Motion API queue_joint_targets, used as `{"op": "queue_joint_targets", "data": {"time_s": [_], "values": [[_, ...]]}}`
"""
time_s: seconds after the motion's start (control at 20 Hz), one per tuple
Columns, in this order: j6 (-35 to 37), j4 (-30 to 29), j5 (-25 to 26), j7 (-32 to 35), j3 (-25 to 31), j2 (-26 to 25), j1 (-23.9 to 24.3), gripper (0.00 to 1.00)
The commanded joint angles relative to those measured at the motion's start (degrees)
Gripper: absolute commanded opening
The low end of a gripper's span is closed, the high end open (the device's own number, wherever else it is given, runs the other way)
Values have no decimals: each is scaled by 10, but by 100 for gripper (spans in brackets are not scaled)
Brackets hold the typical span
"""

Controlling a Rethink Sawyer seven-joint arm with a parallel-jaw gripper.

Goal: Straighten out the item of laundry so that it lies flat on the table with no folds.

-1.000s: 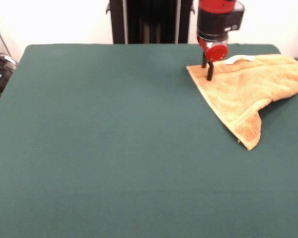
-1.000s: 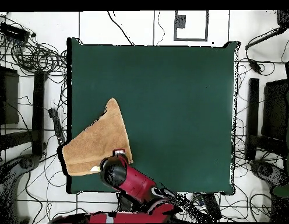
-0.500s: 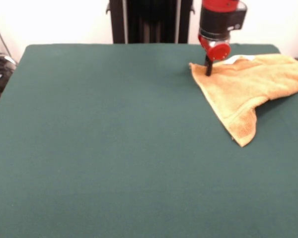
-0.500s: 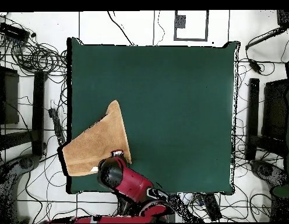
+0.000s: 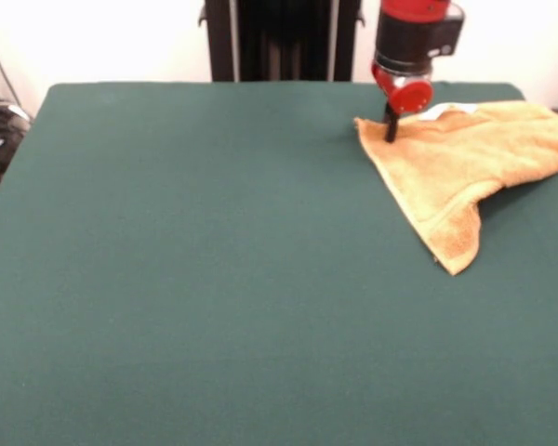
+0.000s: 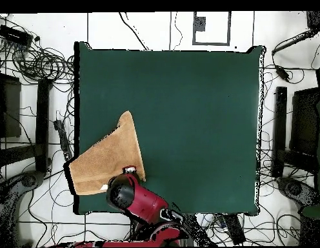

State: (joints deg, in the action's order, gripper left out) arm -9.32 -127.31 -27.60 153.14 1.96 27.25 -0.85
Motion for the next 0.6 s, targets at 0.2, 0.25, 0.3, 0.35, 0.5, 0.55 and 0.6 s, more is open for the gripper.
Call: {"op": "queue_joint_targets", "data": {"time_s": [0.2,0.25,0.3,0.35,0.5,0.55,0.6], "values": [[76,46,12,13,-6,-65,32,0],[86,46,27,-5,-19,-60,45,0],[93,48,41,-22,-33,-56,54,0],[96,49,59,-34,-39,-54,68,0],[99,53,107,-53,-51,-53,99,0],[99,52,121,-53,-54,-53,107,0],[97,52,135,-51,-55,-53,115,0]]}}
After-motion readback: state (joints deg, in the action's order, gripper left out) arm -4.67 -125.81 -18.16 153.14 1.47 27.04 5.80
